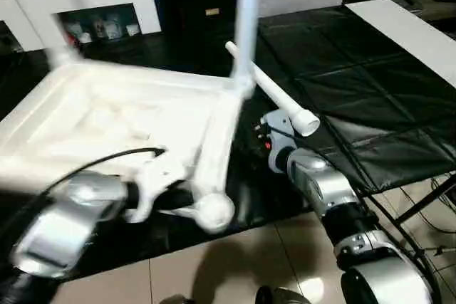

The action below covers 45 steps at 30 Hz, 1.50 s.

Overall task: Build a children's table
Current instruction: Rotate table base, then pick table leg

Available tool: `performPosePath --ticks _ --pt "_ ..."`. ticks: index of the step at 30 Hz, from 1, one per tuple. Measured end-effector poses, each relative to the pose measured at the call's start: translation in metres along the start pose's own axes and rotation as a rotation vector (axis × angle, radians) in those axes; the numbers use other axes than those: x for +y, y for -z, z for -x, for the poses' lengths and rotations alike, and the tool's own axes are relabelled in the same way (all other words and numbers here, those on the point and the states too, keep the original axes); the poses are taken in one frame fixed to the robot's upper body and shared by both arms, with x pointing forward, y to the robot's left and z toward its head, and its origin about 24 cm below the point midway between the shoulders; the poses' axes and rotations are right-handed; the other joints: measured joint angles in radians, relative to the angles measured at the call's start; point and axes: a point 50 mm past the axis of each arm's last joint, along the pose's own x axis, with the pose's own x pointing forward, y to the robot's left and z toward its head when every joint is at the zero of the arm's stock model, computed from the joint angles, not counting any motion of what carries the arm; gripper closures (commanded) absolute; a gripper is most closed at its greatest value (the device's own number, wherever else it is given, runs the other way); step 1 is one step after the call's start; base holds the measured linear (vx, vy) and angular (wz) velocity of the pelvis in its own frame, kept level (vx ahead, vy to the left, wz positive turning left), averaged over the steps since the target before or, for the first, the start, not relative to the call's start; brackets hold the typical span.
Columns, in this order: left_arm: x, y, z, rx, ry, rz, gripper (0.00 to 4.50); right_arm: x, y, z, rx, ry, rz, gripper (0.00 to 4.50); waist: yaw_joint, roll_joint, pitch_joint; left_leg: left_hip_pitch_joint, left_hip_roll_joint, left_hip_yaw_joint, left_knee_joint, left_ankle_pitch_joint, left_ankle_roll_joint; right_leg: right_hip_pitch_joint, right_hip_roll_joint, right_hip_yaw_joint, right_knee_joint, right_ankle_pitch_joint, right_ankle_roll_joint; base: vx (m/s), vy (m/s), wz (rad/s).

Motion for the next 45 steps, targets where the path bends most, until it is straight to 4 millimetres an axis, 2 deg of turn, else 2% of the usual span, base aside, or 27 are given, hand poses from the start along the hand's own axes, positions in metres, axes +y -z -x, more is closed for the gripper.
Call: performPosePath --ticks 6,8,12,17,20,25,29,34,37,41,42,45 --pt "0.014 -0.011 -0.026 -0.065 -0.130 -0.035 4.43 0.002 -0.008 -0.003 -0.052 -0.004 0.022 0.00 0.006 -0.001 0.000 0.000 0.000 0.001 0.000 0.000 0.000 0.000 0.000 0.000 0.000 0.000 0.000 0.000 0.000 0.00" --pt "0.024 -0.013 -0.033 -0.064 -0.213 -0.040 4.43 0.001 -0.011 -0.002 -0.068 0.002 0.017 0.00 0.013 -0.001 0.000 -0.001 0.001 0.001 0.000 0.001 0.001 -0.001 0.000 0.000 0.000 0.000 0.000 0.000 0.000 0.00" --pt "0.043 -0.019 -0.032 -0.058 -0.360 -0.111 4.43 0.005 -0.018 -0.004 -0.106 -0.011 0.005 0.00 0.016 -0.001 0.000 -0.001 0.001 0.001 0.000 0.001 0.001 -0.001 0.000 0.000 0.000 0.000 0.000 0.000 0.000 0.00" --pt "0.046 -0.023 -0.030 -0.112 -0.400 -0.133 4.43 -0.007 -0.024 0.006 -0.165 0.049 -0.006 0.00 0.037 -0.001 0.000 -0.001 0.001 0.001 0.000 0.001 0.002 -0.001 0.000 0.000 0.000 0.000 0.000 0.000 0.000 0.00" --pt "0.047 -0.023 -0.030 -0.150 -0.424 -0.103 4.43 -0.013 -0.023 0.013 -0.185 0.092 -0.023 0.00 0.043 -0.001 0.000 -0.002 0.001 0.002 0.000 0.001 0.002 -0.001 0.000 0.000 0.001 -0.001 0.001 0.000 0.000 0.00" --pt "0.037 -0.017 -0.034 -0.236 -0.432 0.029 4.16 -0.027 -0.029 0.028 -0.251 0.194 -0.044 0.00 0.042 -0.001 0.001 -0.001 0.001 0.002 0.000 0.001 0.001 -0.002 -0.001 0.000 0.001 -0.001 0.001 0.000 0.000 0.00" --pt "0.037 -0.021 -0.028 -0.275 -0.454 0.067 3.66 -0.048 -0.049 0.036 -0.262 0.289 -0.007 0.00 0.038 -0.002 0.001 0.000 0.001 0.003 0.000 0.001 0.001 -0.002 -0.001 0.000 0.002 -0.001 0.001 0.000 0.000 0.00" --pt "0.035 -0.027 -0.026 -0.299 -0.452 0.048 3.34 -0.068 -0.076 0.035 -0.211 0.363 0.068 0.00 0.039 -0.002 0.001 0.000 0.001 0.003 0.000 0.002 0.001 -0.002 -0.001 0.001 0.003 -0.001 0.001 0.000 0.000 0.00" --pt "0.035 -0.027 -0.026 -0.293 -0.457 0.050 3.09 -0.071 -0.070 0.030 -0.149 0.358 0.070 0.00 0.040 -0.002 0.001 -0.001 0.001 0.003 0.000 0.001 0.002 -0.002 -0.001 0.001 0.003 -0.002 0.001 0.000 0.000 0.00" --pt "0.033 -0.030 -0.032 -0.270 -0.450 0.032 3.09 -0.083 -0.062 0.023 0.009 0.350 0.039 0.00 0.045 -0.002 0.001 -0.010 0.000 0.003 0.005 0.001 0.002 -0.014 -0.002 0.001 0.010 0.001 -0.006 0.000 0.000 0.00" --pt "0.031 -0.030 -0.034 -0.262 -0.444 0.023 3.09 -0.084 -0.062 0.023 0.027 0.349 0.033 0.00 0.046 -0.003 0.000 -0.014 0.001 0.003 0.006 0.001 0.002 -0.016 -0.002 0.001 0.011 0.000 -0.007 0.000 0.000 0.00" --pt "0.029 -0.030 -0.037 -0.246 -0.434 0.002 3.09 -0.089 -0.060 0.023 0.111 0.371 0.028 0.00 0.048 -0.004 0.000 -0.014 0.001 0.003 0.007 0.001 0.002 -0.016 -0.001 0.001 0.013 0.000 -0.008 0.000 0.000 0.00"
